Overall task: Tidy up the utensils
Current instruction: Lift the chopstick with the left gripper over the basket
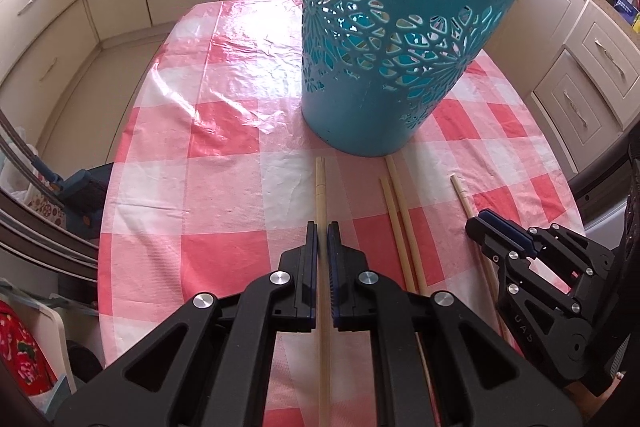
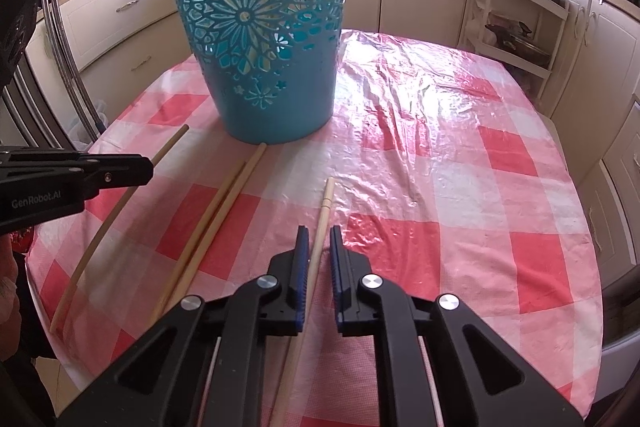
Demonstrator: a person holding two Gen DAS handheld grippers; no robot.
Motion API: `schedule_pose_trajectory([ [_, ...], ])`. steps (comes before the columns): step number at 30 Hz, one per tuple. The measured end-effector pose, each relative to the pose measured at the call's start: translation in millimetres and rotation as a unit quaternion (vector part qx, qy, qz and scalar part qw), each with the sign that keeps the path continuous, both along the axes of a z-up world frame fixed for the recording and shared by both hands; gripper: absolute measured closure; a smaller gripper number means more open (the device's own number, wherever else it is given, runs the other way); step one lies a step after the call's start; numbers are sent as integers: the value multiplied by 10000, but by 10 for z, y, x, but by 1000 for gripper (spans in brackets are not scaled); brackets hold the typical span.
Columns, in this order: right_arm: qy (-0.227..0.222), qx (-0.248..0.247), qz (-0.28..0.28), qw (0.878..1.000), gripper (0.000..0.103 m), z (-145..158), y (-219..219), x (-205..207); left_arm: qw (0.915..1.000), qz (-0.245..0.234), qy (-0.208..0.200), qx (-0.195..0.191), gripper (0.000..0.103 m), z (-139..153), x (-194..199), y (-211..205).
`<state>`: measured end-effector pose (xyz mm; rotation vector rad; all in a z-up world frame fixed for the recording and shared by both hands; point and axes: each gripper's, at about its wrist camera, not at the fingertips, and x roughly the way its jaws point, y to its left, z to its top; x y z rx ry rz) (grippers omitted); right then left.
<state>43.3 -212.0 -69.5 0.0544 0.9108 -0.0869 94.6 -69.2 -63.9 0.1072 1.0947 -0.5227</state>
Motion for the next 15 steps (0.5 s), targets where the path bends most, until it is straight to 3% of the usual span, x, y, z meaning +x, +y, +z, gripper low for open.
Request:
schedule_pose_trajectory([
  [7,9,-8,9,10000,92,0,9,6,9991,293,-104,-292,98,224,2,356],
  [15,13,-13,42,10000,92,1,9,4,9902,640,-208,-1224,98,673,-17,792],
])
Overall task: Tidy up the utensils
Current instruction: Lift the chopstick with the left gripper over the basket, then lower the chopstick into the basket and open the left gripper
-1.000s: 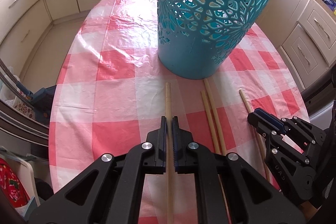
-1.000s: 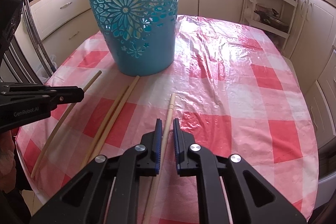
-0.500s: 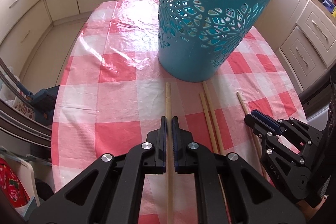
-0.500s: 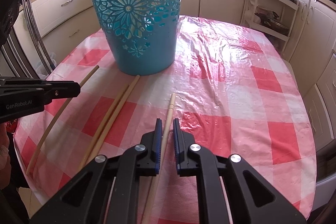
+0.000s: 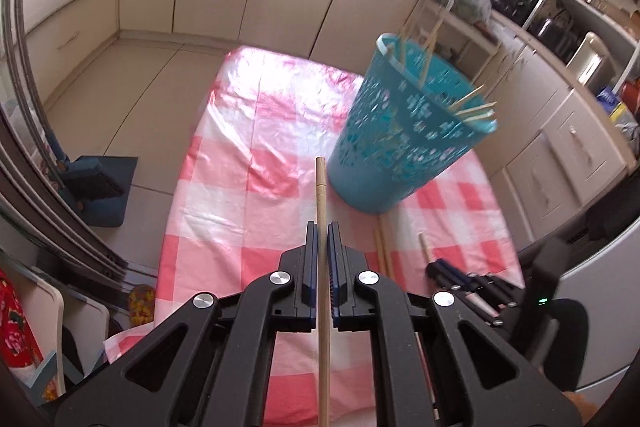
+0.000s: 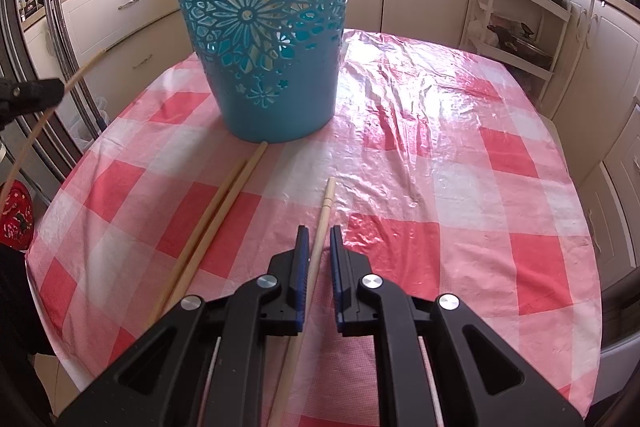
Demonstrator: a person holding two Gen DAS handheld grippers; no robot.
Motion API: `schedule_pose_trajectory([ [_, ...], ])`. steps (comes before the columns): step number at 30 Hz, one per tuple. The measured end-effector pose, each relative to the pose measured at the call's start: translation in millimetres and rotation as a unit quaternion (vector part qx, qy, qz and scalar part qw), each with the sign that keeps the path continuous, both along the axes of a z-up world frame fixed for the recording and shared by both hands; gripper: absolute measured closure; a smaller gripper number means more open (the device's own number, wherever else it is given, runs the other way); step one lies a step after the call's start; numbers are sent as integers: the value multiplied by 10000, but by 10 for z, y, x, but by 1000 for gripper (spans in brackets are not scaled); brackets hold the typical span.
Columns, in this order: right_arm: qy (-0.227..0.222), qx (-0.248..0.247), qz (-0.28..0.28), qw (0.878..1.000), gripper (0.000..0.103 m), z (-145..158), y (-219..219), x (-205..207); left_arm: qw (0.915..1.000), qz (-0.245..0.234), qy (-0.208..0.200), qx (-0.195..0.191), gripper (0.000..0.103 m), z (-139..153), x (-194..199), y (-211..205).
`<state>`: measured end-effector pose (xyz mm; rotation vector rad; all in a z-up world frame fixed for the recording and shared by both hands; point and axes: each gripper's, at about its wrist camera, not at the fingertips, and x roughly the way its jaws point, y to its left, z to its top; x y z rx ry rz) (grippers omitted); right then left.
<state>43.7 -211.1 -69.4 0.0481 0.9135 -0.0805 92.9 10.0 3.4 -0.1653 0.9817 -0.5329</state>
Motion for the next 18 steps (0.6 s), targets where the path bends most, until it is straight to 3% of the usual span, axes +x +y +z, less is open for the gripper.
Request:
schedule_pose_trajectory([
  [10,-14,142,-30,9999,92,1,-39,-12,9962,-302,-635,-506,98,779,8,-383],
  [18,-37,221,-32,9997,92,1,-67,-15,9878,-39,-1414,-649,98,1325,484,-905],
])
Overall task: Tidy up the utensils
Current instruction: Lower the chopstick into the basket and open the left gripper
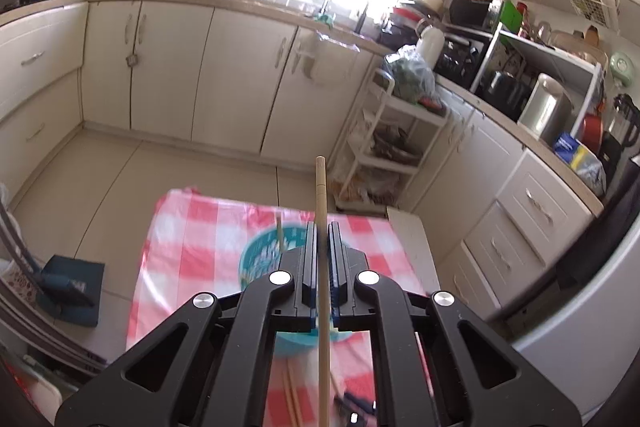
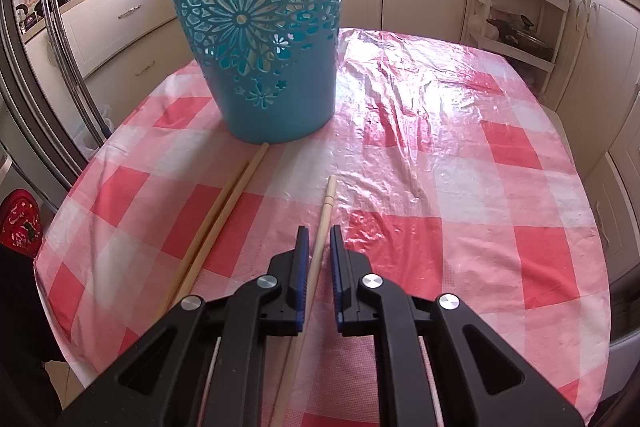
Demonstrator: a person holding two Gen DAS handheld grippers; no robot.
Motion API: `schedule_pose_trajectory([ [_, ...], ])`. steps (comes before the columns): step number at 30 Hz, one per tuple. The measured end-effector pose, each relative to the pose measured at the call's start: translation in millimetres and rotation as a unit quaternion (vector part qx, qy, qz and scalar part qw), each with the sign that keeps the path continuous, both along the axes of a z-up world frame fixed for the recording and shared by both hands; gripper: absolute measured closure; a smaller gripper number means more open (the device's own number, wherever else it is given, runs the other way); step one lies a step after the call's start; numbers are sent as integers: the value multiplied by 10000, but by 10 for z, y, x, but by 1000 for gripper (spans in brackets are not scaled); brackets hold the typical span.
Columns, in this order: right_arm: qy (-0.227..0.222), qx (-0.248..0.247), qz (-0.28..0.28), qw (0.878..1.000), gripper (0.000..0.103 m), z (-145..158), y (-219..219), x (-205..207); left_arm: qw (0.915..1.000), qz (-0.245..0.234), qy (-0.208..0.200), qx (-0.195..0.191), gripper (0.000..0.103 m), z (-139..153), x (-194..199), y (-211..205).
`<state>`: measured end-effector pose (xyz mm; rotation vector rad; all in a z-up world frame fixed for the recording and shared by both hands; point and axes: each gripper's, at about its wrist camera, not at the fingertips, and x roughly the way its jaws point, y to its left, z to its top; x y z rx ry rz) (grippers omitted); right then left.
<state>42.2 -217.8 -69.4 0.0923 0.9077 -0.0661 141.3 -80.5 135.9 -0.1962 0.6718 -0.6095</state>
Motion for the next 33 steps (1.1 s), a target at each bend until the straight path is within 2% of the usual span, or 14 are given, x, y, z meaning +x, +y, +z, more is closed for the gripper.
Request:
schedule_pose_trajectory([
  [5,-9,-61,43,10000,92,-2,13,-2,9988,390,-259,-117,98,8,348,-211],
  [12,-22,-54,92,9999,92,-5,13,-7,9972,695,-257,68,98,-347,673,-406],
  [16,-23,-24,108,9999,92,-3,9,-3,9959,776,-356,296,98,-499,629,-472],
  [23,-22,-38,124,9999,92,-3,10,5,9953,483,-341,763,95,-660,451,-541],
  [24,-23,-48,130,9999,92,-2,11,5,9951,463,-346,807,89,-663,406,-521],
  [25,-22,-51,132,9999,92,-3,13,7,9947,457,-358,846,76,-656,359,-482],
  [26,-23,-43,132,9999,91,-4,10,8,9942,481,-377,881,69,-642,309,-429],
  [27,-25,-10,129,9999,91,-3,1,9,9935,547,-415,903,56,-612,248,-352],
  [28,-29,40,122,9999,91,-2,-12,9,9930,622,-467,886,48,-578,187,-263],
  [29,-31,119,111,9999,91,-3,-34,9,9925,693,-516,862,45,-541,125,-169],
  [33,-36,339,67,9994,92,-6,-90,19,9873,1179,-710,799,24,-429,-133,329],
])
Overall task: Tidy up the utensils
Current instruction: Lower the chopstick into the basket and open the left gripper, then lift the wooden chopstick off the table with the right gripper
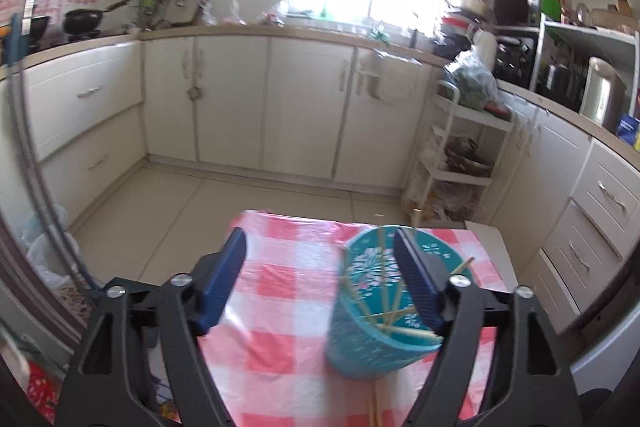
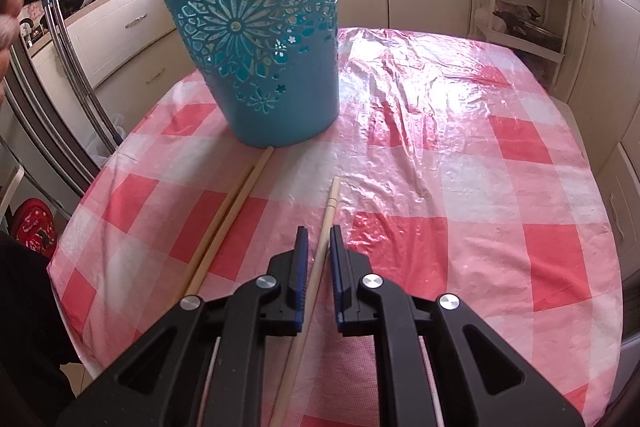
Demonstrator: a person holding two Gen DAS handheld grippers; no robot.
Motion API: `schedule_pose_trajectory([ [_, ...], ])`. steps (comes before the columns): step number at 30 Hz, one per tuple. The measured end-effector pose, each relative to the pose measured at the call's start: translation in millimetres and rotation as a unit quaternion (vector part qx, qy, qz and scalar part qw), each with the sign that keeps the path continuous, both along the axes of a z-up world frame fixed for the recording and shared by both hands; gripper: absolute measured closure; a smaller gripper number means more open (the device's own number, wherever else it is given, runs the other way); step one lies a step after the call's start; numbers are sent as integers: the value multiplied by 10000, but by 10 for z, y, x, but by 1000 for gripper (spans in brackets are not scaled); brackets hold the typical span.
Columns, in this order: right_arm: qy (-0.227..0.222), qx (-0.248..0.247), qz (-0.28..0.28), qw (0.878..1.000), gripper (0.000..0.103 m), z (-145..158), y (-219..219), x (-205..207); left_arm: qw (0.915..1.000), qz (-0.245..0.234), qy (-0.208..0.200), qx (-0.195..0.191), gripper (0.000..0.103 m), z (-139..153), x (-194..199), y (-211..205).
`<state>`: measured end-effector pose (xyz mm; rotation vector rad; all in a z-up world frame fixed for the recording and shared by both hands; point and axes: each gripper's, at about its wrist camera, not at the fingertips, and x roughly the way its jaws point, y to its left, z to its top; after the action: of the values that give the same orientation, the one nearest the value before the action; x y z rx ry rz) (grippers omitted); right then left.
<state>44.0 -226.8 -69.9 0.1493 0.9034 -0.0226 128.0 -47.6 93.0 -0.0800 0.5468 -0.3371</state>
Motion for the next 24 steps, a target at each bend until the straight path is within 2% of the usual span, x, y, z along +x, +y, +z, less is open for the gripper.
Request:
schedule_pose_trajectory([
  [5,-33,-221,24,9997,92,-3,63,-2,9979,615,38,-177,17,-103,-104,565],
  [9,-45,-317,-7,9995,96,-7,77,-11,9909,1081,722,-356,17,-393,85,849],
  [11,-52,-447,-2,9990,96,-4,109,-22,9886,1113,928,-418,17,-455,164,909],
  [17,98,-655,116,9977,96,11,148,-24,9888,1130,938,-263,16,-490,175,939],
  [24,-9,-764,144,9970,96,0,165,-50,9884,1093,1056,-33,15,-545,190,804],
])
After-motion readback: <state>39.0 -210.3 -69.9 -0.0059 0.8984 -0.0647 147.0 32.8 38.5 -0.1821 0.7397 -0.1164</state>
